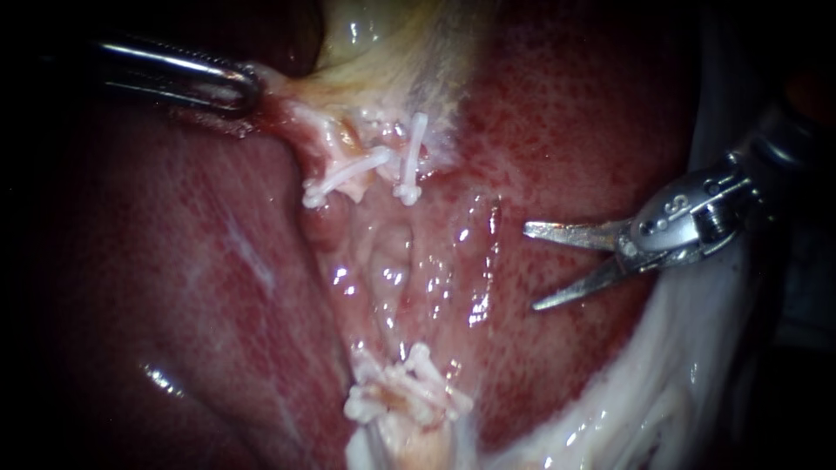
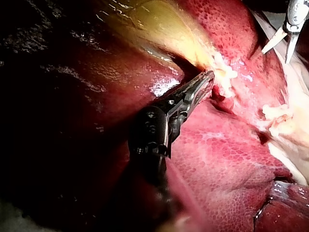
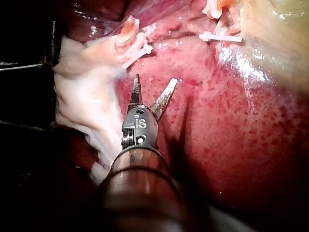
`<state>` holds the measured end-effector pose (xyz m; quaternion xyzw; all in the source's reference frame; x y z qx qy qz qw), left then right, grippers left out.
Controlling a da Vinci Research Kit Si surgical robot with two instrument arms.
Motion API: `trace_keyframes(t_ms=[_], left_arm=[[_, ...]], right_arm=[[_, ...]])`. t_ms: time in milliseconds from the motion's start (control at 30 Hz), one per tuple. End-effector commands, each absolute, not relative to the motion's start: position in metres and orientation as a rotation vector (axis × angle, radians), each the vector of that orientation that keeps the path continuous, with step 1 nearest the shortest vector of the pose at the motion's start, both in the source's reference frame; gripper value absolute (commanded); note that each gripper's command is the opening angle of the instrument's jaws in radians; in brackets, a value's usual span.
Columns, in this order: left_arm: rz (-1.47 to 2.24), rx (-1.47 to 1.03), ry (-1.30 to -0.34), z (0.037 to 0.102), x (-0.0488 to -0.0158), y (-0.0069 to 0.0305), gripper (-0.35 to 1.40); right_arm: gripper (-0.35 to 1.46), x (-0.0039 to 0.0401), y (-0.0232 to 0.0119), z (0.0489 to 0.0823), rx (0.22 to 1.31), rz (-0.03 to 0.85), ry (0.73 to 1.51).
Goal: Go back from the cut right tube
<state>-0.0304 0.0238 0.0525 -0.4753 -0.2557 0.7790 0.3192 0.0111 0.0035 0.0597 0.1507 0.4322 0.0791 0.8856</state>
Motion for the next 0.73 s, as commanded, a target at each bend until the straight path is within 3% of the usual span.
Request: trace_keyframes(t_ms=[33, 367, 733], left_arm=[[2.050, -1.249, -0.666, 0.0528, -0.0308, 0.0236, -0.35], [2.073, -1.259, -0.690, 0.0565, -0.0338, 0.0213, -0.35], [2.076, -1.258, -0.698, 0.0563, -0.0336, 0.0216, -0.35]], right_arm=[[1.45, 0.0111, 0.0035, 0.0596, 0.316, 0.165, 0.900], [1.45, 0.0109, 0.0035, 0.0596, 0.316, 0.164, 0.900], [1.45, 0.0111, 0.0034, 0.0595, 0.324, 0.161, 0.904]])
